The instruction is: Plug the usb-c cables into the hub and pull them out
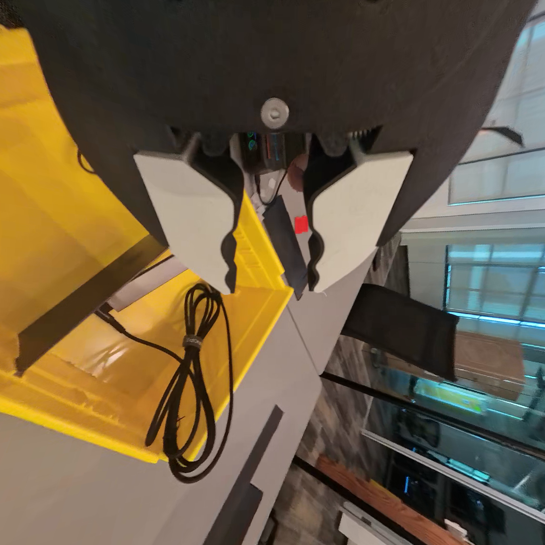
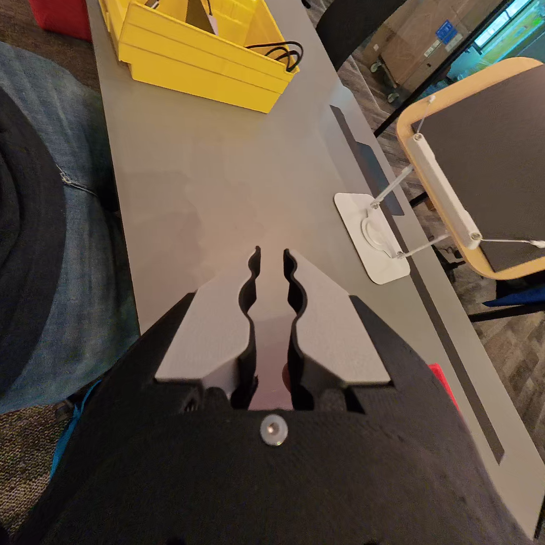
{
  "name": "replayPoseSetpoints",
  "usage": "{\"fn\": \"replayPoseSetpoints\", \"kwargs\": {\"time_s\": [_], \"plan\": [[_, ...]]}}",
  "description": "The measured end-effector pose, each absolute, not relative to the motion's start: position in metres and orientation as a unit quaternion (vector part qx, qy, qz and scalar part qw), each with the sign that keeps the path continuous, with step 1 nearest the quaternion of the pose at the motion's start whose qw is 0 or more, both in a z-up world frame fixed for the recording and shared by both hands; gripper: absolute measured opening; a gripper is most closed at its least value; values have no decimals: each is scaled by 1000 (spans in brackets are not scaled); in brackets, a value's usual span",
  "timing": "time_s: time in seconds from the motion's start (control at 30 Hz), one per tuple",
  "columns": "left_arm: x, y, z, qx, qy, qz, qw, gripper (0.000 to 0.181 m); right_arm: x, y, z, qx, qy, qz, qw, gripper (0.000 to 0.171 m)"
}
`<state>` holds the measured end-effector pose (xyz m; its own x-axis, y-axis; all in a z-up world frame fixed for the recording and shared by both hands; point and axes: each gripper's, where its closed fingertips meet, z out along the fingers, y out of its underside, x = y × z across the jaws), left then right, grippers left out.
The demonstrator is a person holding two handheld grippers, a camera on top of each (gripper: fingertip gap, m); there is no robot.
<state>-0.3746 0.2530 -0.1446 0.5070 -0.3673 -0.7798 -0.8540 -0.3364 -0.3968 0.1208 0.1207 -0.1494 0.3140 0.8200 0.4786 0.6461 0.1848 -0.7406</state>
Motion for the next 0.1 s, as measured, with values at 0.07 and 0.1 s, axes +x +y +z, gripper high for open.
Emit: {"fn": "replayPoseSetpoints", "kwargs": {"time_s": [0.07, 0.1], "plan": [[-369, 261, -162, -766, 422, 269, 404, 48, 112, 118, -154, -630, -586, 94, 501, 12], [-366, 265, -170, -767, 433, 263, 395, 49, 108, 118, -157, -629, -589, 97, 498, 12]]}}
